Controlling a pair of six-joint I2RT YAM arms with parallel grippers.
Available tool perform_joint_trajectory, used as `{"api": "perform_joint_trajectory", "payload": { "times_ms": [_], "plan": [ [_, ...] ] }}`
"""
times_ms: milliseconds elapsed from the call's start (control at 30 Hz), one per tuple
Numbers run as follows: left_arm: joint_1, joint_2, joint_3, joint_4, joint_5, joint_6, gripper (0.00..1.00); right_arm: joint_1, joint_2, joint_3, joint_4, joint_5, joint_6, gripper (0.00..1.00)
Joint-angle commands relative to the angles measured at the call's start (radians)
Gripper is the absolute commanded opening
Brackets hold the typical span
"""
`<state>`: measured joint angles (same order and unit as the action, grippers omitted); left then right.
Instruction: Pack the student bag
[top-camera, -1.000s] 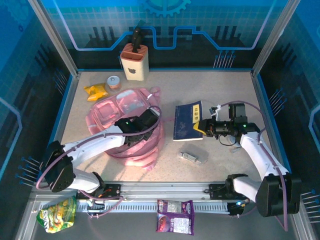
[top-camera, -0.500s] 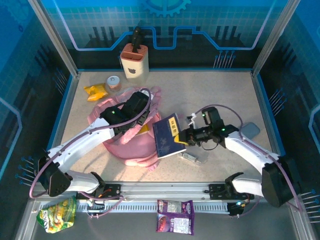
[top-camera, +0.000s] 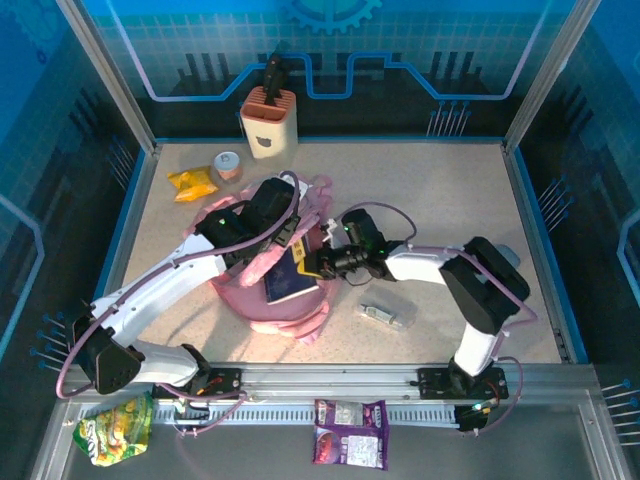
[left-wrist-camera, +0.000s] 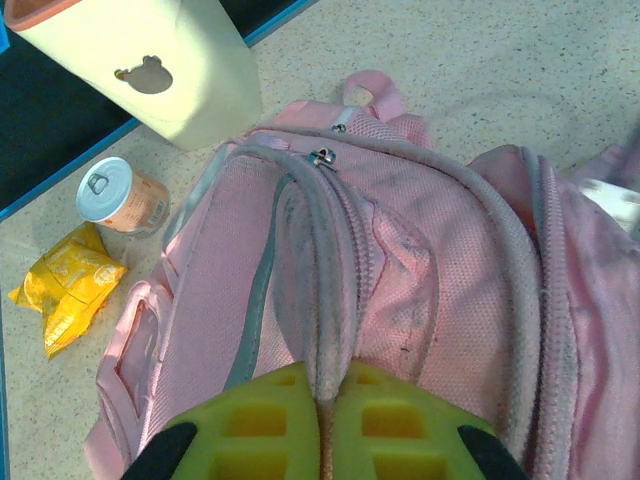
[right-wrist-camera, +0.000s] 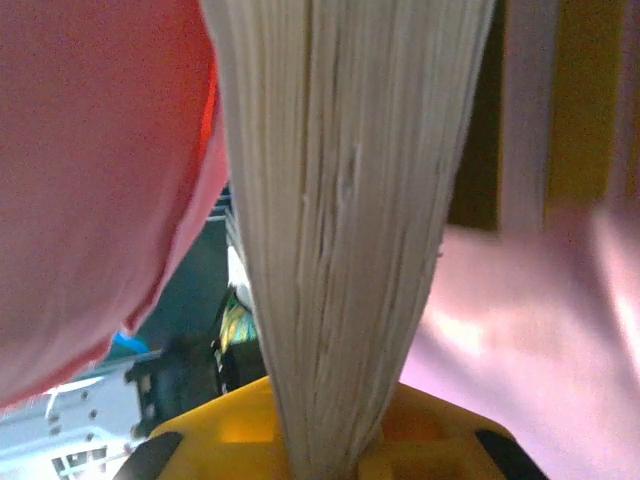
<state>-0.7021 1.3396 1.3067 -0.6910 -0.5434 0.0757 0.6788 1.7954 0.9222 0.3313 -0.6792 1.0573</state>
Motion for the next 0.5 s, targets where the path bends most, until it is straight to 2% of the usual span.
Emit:
{"api": "perform_joint_trajectory", "payload": {
  "times_ms": [0, 100, 233, 467],
  "plan": [
    [0.001, -0.057, 0.074, 0.106, -0.007, -0.040, 0.00, 0.024, 0.095, 0.112, 0.102, 0.040, -0.007, 0.23],
    [0.001, -0.058, 0.064, 0.115, -0.015, -0.045, 0.00, 0.019, 0.122, 0.141, 0.062, 0.073, -0.042, 0.40],
    [0.004, -0.075, 0.048, 0.125, -0.008, -0.053, 0.00, 0.021, 0.023, 0.079, -0.053, 0.167, -0.147, 0.58],
    [0.008, -0.098, 0.028, 0.142, 0.001, -0.069, 0.00, 0.058, -0.154, -0.014, -0.338, 0.333, -0.292, 0.59]
  ]
}}
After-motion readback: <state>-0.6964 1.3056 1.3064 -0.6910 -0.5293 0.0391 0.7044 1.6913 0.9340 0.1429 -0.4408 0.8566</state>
